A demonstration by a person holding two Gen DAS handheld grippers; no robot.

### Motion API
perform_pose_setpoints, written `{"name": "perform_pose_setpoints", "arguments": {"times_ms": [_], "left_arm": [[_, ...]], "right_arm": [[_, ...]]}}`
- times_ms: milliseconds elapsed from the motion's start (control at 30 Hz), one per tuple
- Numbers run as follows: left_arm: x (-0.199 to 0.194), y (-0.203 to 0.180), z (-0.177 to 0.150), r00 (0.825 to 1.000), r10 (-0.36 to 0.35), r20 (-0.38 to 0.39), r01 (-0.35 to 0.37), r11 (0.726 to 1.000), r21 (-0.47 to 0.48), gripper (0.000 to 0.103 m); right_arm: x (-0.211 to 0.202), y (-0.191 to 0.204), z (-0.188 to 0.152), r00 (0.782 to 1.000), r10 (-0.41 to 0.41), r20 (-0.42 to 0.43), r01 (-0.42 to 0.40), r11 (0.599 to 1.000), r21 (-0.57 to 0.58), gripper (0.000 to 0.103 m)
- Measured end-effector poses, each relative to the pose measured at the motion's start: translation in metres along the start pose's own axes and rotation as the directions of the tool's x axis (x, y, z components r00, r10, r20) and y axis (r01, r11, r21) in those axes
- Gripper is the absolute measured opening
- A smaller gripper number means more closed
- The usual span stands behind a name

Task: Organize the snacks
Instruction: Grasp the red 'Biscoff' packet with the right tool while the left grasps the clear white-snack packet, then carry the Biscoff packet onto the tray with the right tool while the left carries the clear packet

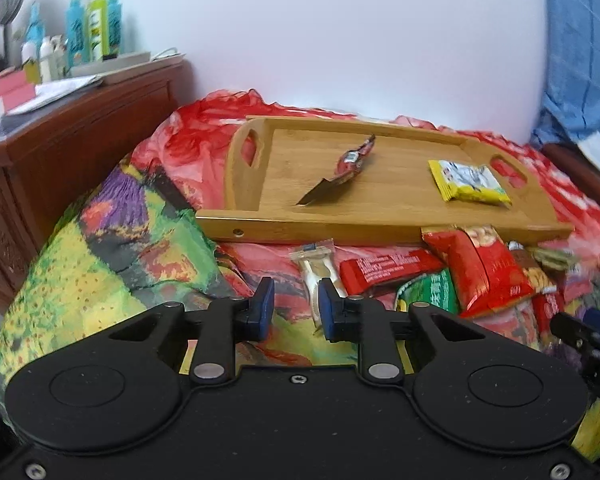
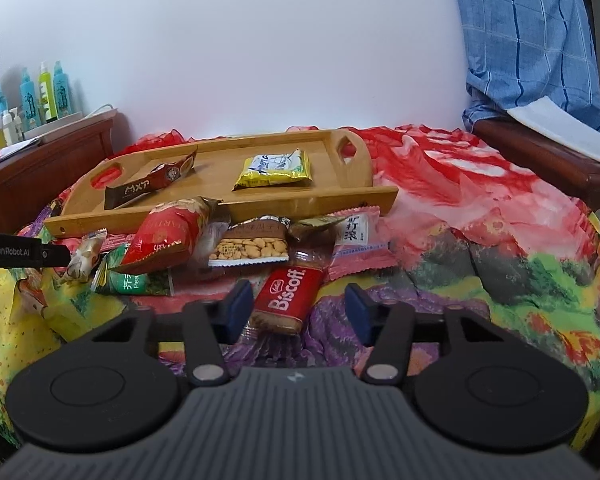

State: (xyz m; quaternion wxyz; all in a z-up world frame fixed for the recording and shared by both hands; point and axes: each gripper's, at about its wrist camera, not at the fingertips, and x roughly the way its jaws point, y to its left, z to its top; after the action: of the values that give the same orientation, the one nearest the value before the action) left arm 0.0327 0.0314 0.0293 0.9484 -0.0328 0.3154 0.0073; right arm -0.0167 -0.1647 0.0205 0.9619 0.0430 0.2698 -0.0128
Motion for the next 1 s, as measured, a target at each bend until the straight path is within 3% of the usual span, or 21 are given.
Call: {"name": "perform_pose_setpoints", "arguments": {"times_ms": [300, 633, 833, 867, 1000], "left_arm": [[0.004, -0.003, 0.004, 1.0, -0.027, 0.016, 0.028, 0.999, -0.024, 0.02], [0.017, -0.009, 0.001, 1.0, -0.025, -0.011, 0.024, 0.999, -0.049, 0.018], [0.023, -0.017, 0.001, 1.0, -0.017, -0.018, 0.017, 1.0, -0.024, 0.02], [0.024, -0.017, 0.001, 1.0, -0.017, -0.021, 0.016, 1.0, -0.025, 0.021], [0.028, -0.013, 0.001, 0.999, -0.027, -0.039, 0.024, 0.998, -0.061, 0.025]], "right_arm": [[0.01, 0.011, 0.003, 0.999, -0.026, -0.026, 0.026, 1.0, -0.011, 0.045], [0.018, 0.016, 0.001, 0.998, -0.047, -0.05, 0.047, 0.999, -0.004, 0.045], [0.022, 0.018, 0.002, 0.997, -0.057, -0.043, 0.056, 0.998, -0.007, 0.05], [0.024, 0.019, 0.003, 0.997, -0.063, -0.039, 0.062, 0.998, -0.009, 0.059], [0.03, 0.02, 0.003, 0.995, -0.103, -0.019, 0.102, 0.994, -0.026, 0.062]]}}
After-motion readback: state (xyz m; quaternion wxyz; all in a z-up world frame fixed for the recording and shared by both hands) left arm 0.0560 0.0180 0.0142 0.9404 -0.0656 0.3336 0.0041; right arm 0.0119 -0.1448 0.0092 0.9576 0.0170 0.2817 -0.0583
